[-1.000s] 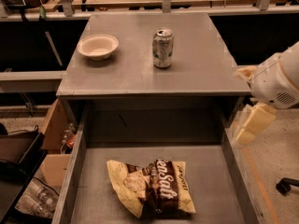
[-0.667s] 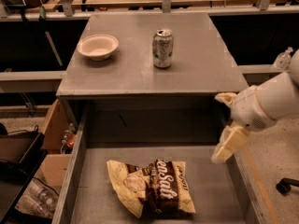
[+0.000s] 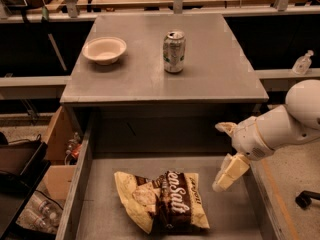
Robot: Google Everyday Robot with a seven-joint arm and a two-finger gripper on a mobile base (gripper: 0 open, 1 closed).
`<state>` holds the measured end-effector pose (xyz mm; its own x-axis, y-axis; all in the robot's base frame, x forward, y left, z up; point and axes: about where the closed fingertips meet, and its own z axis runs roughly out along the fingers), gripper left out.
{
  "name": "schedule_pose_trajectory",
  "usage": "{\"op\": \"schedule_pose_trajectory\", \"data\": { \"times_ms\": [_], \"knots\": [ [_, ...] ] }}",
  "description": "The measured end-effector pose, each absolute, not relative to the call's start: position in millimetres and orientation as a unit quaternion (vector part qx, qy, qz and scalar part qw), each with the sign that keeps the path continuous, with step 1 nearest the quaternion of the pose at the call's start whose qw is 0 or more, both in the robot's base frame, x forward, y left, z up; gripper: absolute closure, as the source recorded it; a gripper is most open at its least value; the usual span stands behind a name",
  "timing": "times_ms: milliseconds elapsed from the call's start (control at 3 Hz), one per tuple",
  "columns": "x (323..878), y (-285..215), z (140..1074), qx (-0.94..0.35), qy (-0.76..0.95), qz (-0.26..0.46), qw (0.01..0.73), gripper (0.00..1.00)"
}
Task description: Pick brown chip bag from top drawer and place on counter
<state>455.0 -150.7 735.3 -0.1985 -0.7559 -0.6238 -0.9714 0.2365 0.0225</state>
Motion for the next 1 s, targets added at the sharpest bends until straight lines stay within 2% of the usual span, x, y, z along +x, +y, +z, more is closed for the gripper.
{"op": "schedule_pose_trajectory", "data": {
  "times_ms": [1000],
  "knots": [
    [401,-52,653,-0.626,0.688,0.287,0.227,0.00]
  ]
}}
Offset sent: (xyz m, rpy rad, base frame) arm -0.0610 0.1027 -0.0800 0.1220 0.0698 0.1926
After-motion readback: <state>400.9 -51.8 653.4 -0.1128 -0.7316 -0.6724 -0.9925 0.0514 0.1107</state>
